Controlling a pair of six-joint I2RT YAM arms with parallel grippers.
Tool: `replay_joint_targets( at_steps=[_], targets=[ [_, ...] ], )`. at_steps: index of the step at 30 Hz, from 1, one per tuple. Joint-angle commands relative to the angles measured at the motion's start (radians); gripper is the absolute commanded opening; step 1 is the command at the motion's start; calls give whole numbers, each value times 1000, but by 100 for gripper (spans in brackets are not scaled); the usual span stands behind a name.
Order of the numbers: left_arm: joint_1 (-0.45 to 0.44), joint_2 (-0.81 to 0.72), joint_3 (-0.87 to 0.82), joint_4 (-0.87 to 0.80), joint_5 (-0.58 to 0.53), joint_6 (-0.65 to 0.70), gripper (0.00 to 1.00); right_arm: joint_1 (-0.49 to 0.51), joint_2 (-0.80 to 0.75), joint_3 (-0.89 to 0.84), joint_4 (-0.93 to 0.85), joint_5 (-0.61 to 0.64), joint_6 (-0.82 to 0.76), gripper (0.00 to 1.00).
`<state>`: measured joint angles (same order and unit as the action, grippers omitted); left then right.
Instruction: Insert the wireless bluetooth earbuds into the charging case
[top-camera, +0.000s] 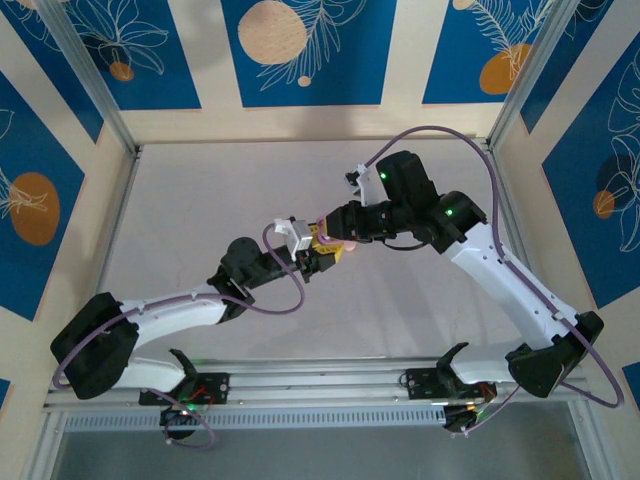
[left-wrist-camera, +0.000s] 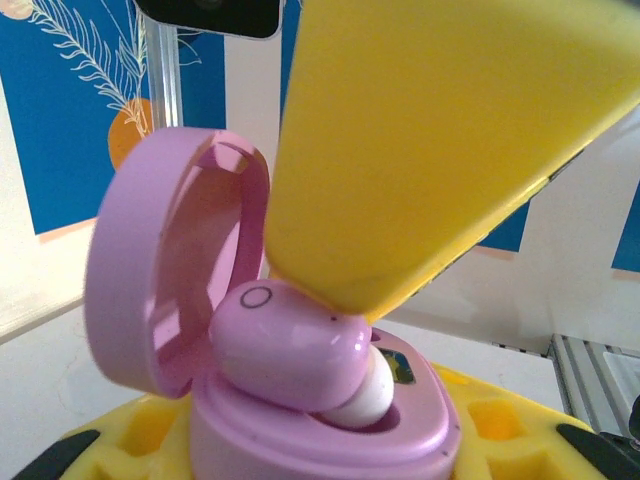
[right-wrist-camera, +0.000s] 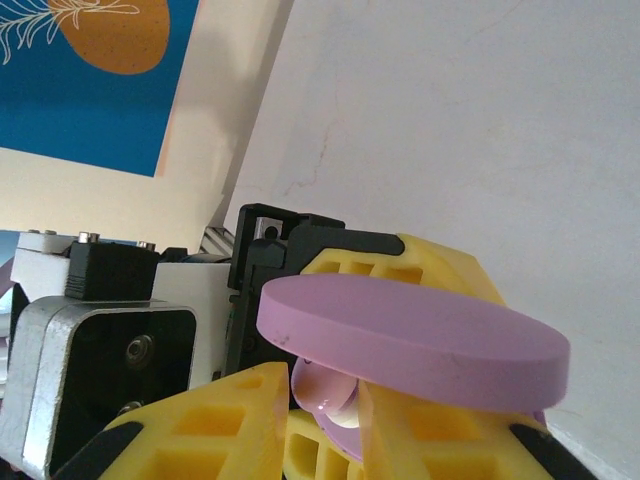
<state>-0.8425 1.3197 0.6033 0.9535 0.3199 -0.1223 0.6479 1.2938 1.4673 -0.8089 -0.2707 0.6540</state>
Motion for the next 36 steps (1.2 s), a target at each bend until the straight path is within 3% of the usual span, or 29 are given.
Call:
replay_joint_targets(
  at_steps=[1,25,36],
  targets=[
    [-13,-5,40,56,-5,-3,20,5,12,28,-26,-39,-19,27],
    [-13,-13,33,54,-17,2,20,6,-80,23,9,2,-29,27],
    [-14,-16,37,55,17,-4,20,6,-15,13,60,-44,-21,23]
  ],
)
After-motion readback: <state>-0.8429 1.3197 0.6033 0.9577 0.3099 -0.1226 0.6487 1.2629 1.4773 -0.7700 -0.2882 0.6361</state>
